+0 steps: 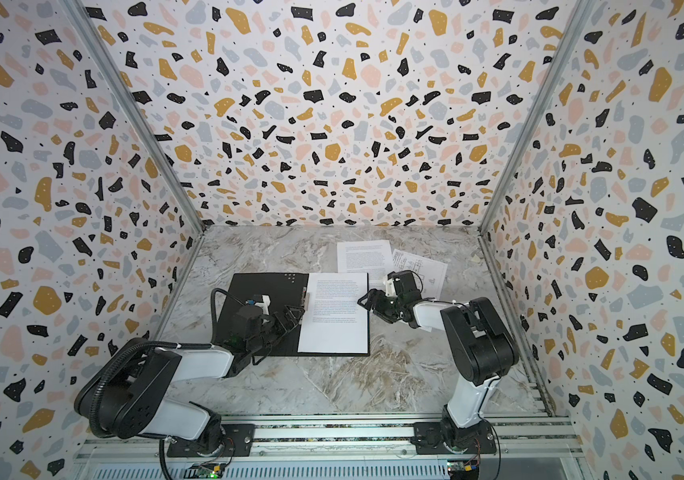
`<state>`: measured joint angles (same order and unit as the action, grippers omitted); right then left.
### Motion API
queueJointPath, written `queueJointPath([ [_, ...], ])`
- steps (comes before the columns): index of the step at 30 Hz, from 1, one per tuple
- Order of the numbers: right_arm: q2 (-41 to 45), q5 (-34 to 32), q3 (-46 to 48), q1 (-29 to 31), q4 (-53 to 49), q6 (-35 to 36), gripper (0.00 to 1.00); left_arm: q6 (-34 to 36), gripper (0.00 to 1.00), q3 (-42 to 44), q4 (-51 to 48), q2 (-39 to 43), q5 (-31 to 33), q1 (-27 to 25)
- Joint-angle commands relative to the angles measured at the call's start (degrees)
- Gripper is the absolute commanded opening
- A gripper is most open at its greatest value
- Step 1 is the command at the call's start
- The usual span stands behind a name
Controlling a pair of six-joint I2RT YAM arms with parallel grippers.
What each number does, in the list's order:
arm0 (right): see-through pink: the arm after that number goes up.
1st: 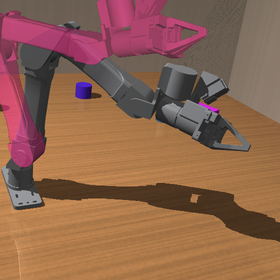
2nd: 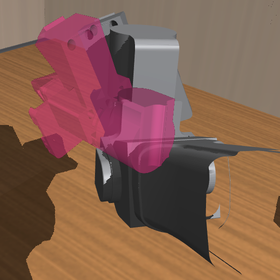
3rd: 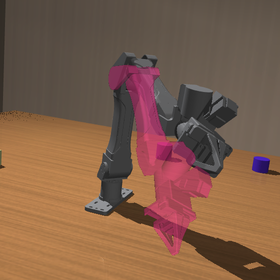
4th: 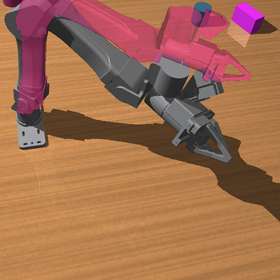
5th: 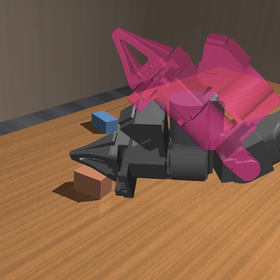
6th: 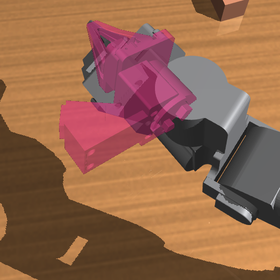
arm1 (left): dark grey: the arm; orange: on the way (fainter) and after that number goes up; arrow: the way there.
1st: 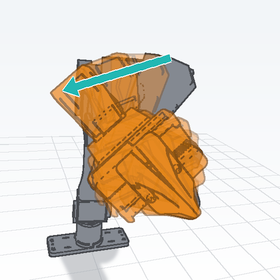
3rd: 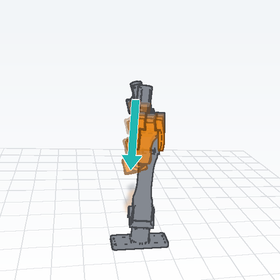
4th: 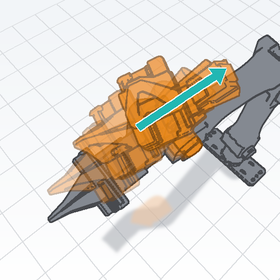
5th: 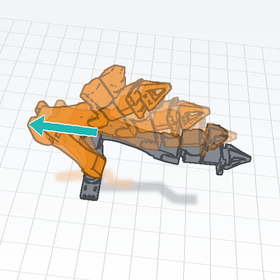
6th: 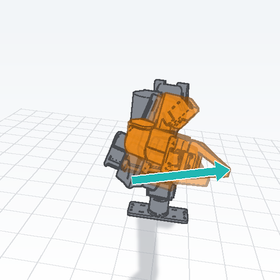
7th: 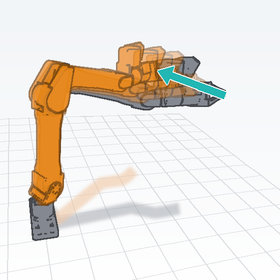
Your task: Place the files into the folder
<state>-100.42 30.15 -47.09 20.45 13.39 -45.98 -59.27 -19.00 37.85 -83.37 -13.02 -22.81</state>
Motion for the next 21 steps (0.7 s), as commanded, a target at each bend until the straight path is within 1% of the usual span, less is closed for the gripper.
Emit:
queueJointPath([
  [1, 3.0, -1.1, -1.3, -0.5, -2.2, 2.7, 0.76, 0.7, 1.00, 0.2, -5.0, 0.6, 0.8, 0.3],
  [9, 6.6, -4.0, -0.2, -1.7, -2.1, 6.0, 0.78, 1.7, 1.00, -0.6, -7.4, 2.2, 2.0, 0.2],
  [13, 8.5, -4.0, 1.4, -3.6, -0.7, 7.1, 0.78, 1.9, 1.00, -0.7, -7.6, 2.5, 2.1, 0.2],
  [21, 9.6, -5.9, 2.5, -7.7, -2.1, 9.6, 0.78, 3.2, 1.00, -1.7, -10.5, 4.7, 3.4, -0.1],
])
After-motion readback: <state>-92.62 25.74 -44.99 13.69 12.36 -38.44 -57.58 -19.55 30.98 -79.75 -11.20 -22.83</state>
